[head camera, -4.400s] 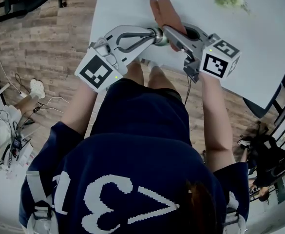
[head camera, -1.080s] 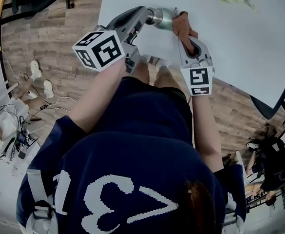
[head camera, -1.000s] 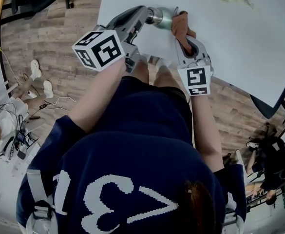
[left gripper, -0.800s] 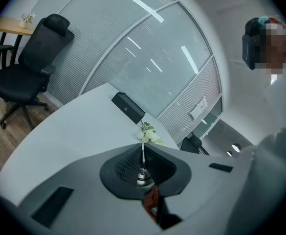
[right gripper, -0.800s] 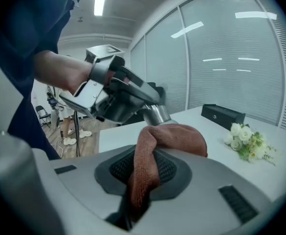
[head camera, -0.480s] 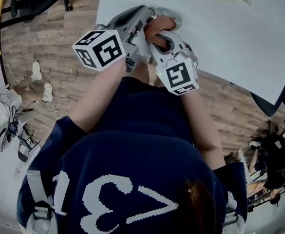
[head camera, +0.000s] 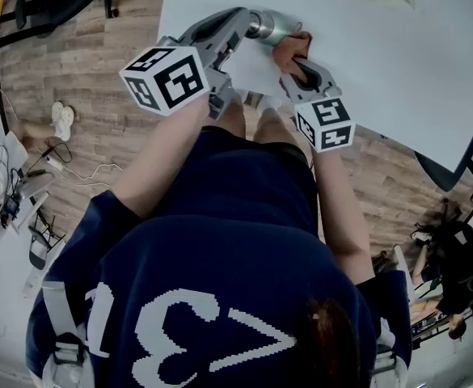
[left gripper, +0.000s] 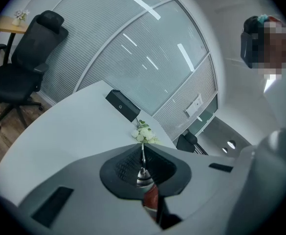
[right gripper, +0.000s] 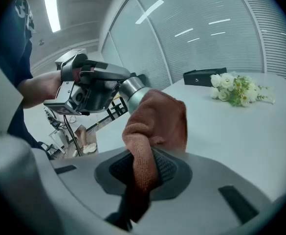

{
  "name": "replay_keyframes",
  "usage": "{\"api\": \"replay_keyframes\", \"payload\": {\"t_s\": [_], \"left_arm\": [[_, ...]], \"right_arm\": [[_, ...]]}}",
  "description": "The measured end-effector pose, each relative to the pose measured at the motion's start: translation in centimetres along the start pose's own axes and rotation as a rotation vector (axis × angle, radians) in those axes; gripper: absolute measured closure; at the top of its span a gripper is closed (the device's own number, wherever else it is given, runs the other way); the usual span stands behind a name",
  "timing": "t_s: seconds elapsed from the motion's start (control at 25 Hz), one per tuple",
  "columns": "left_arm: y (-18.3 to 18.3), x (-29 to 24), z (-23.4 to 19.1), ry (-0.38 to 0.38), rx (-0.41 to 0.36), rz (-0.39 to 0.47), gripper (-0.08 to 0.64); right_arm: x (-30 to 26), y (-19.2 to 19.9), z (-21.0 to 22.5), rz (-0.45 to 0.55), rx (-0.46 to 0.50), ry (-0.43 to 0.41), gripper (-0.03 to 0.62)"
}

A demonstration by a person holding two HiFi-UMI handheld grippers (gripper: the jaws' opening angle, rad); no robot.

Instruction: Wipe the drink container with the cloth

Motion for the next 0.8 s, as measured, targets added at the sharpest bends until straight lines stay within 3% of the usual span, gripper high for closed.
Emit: {"api": "replay_keyframes", "payload": {"t_s": [0.2, 0.4, 0.56, 0.8], "left_arm": [[0.2, -0.4, 1.0, 0.018, -0.021, -0.012, 0.535], [0.4, -0.3, 1.4, 0.029, -0.039, -0.018, 0.535], [0.1, -0.5, 1.3, 0.030, -0.027, -0.023, 0.535], [0.0, -0.5, 1.1, 0.036, -0.027, -0.026, 0.535]], "right_arm": [[-2.7, -3.9, -4.1, 0.051, 0.066, -0.101, 0.528], [-2.9, -8.5, -7.1, 0.147, 0.181, -0.137, 0.528], [-4.0, -6.6, -5.7, 0.100, 0.135, -0.128, 0.528], [-4.7, -1.6, -1.9, 0.045, -0.063, -0.064, 0.529]]}}
Point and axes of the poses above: the fingertips, and each gripper's own axes: x backward along the fingers, z to its right, y out of its underside, the point moved 1 cm from there along x, backward along the fingers, and after that the axes turned 15 degrees about -y, right-handed, at the moved point
